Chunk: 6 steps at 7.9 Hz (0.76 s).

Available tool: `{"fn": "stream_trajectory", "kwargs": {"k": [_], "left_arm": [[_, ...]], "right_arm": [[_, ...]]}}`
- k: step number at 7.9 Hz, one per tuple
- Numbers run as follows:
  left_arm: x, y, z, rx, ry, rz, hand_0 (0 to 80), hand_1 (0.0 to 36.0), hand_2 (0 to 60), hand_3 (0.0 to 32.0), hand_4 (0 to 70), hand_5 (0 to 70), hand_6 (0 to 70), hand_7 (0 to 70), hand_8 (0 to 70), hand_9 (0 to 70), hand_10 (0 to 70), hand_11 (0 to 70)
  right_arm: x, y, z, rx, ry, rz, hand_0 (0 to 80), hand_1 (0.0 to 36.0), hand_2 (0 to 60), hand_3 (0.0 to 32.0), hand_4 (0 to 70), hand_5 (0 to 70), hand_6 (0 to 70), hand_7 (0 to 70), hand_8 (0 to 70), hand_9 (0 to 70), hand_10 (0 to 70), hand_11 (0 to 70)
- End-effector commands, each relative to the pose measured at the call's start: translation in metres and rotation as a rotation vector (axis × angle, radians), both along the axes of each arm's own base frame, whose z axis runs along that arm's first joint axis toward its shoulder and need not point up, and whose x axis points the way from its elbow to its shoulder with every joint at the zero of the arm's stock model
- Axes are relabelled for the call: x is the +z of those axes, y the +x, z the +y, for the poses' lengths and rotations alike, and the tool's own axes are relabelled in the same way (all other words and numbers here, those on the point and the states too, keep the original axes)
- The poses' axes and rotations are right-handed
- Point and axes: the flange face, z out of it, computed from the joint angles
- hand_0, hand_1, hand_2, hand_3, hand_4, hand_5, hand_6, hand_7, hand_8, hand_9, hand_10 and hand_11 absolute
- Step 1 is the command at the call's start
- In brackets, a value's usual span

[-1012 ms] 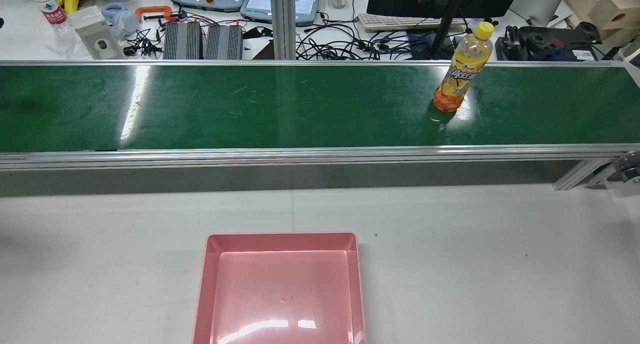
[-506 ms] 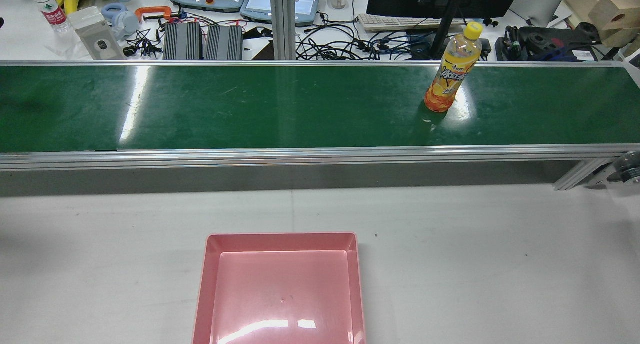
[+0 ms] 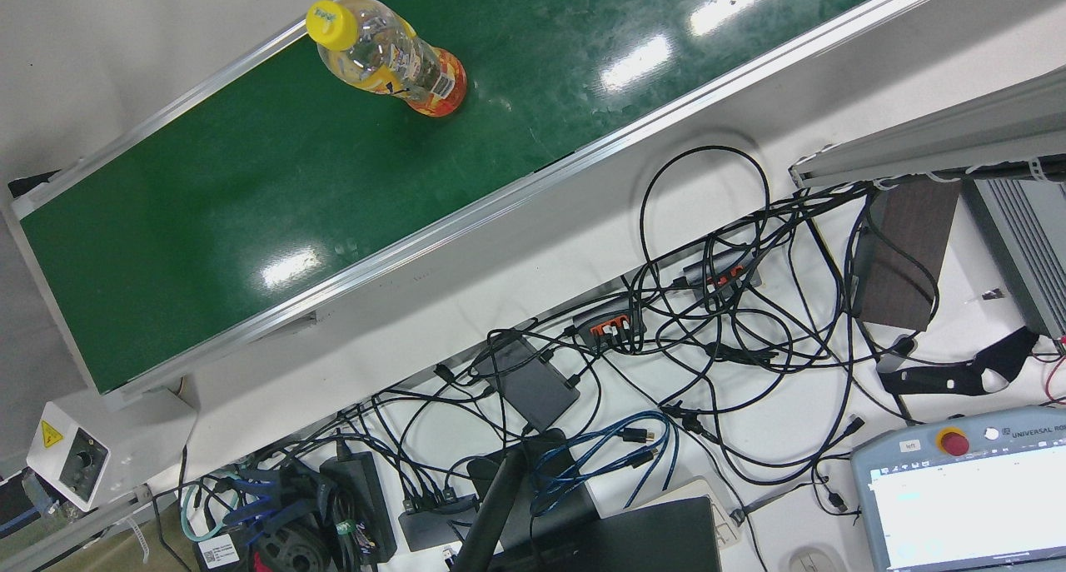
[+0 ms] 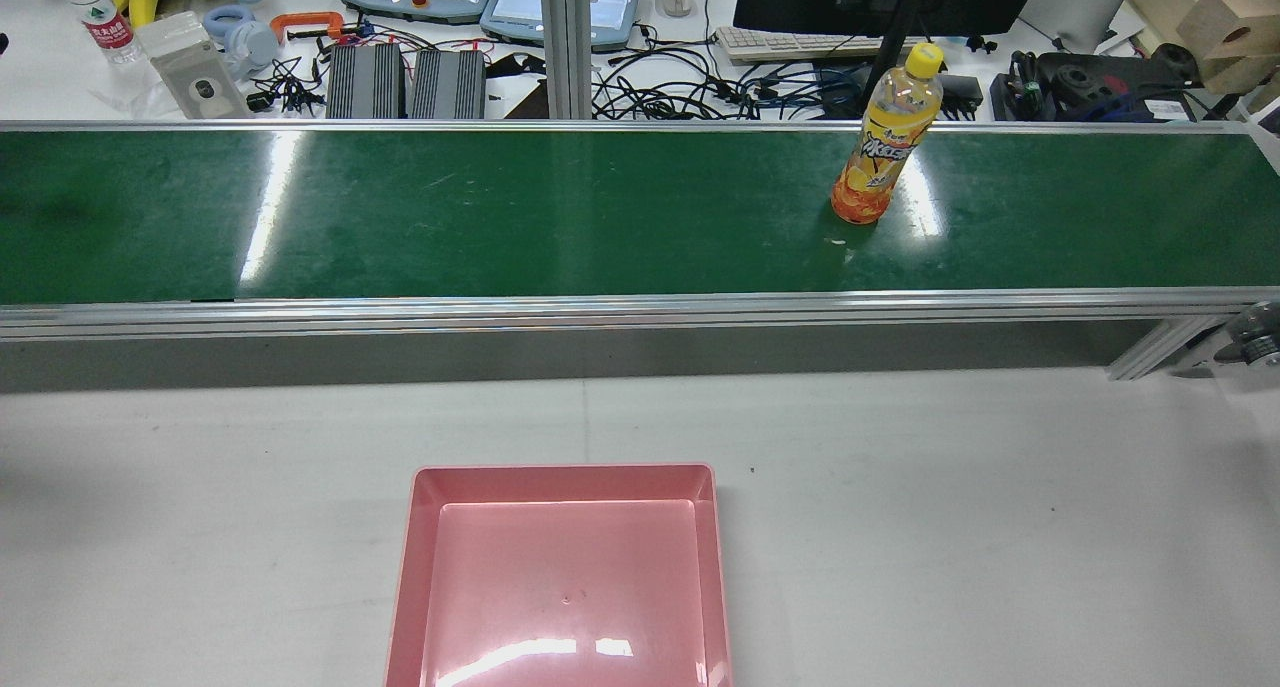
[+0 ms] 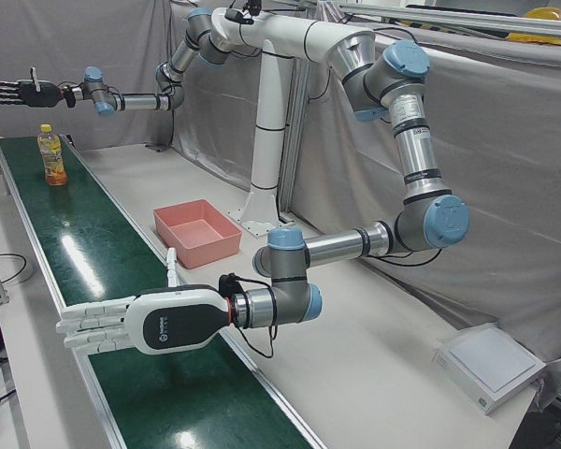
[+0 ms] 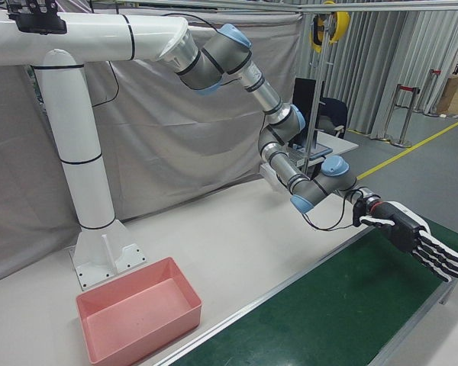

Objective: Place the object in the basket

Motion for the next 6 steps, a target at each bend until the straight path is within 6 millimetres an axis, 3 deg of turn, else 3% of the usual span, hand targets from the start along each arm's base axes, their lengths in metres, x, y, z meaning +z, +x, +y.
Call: {"fn": "stream_trajectory", "kwargs": {"k": [1, 6], "left_arm": [[-0.001, 0.0011, -0.0004, 0.002, 0.002, 0.002, 45.8, 2.9, 0.0, 0.0, 0.0, 0.0, 0.0, 0.0, 0.0, 0.0, 2.0, 4.0], [-0.0059, -0.0042, -0.0048, -0.004, -0.004, 0.012, 45.7, 3.1, 0.0, 0.0, 0.0, 0.6, 0.0, 0.0, 0.0, 0.0, 2.0, 4.0]], "right_arm": [[0.0, 0.0, 0.0, 0.0, 0.0, 0.0, 0.0, 0.0, 0.0, 0.0, 0.0, 0.0, 0.0, 0.0, 0.0, 0.0, 0.0, 0.0], [0.0015, -0.0008, 0.0, -0.001, -0.003, 0.0, 0.0, 0.0, 0.0, 0.0, 0.0, 0.0, 0.0, 0.0, 0.0, 0.0, 0.0, 0.0]]}}
